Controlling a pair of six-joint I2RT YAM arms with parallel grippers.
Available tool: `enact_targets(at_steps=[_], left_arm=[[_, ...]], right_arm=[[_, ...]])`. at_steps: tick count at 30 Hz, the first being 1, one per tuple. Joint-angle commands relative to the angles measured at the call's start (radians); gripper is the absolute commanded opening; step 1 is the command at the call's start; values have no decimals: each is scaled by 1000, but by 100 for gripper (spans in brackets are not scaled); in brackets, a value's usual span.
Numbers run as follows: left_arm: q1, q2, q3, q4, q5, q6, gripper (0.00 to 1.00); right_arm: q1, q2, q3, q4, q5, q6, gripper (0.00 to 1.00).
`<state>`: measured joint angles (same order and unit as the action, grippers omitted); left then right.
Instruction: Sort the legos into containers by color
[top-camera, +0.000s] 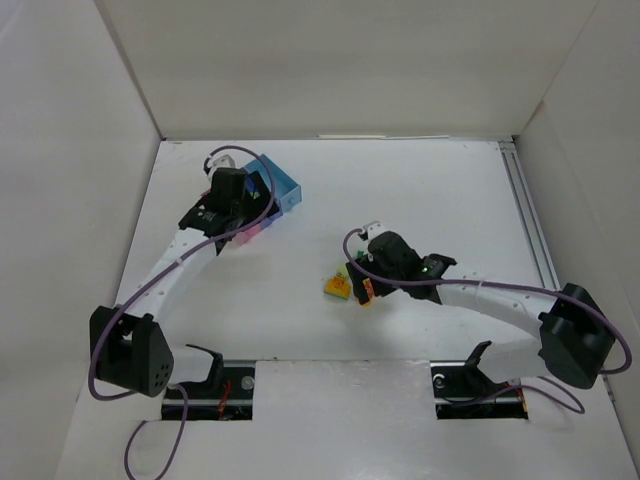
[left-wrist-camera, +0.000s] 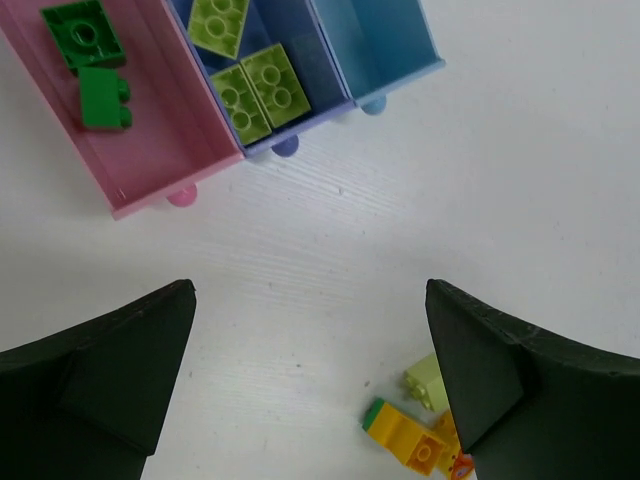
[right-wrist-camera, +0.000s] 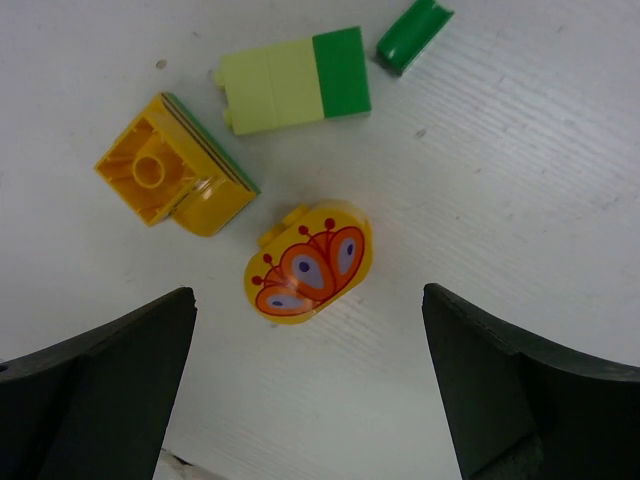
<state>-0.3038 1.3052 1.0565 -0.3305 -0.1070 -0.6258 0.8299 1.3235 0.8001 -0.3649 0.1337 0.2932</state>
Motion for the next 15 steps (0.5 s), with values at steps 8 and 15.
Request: enact_targets(at_steps=[8,15], left_arm=[[-104,-66,-20,-22,-71,-17,99],[-104,-75,-30,-2,-71,-26,99]], right_arm=[[86,95,-35,-17,171,228,100],[95,190,-24,17,241,209,96]])
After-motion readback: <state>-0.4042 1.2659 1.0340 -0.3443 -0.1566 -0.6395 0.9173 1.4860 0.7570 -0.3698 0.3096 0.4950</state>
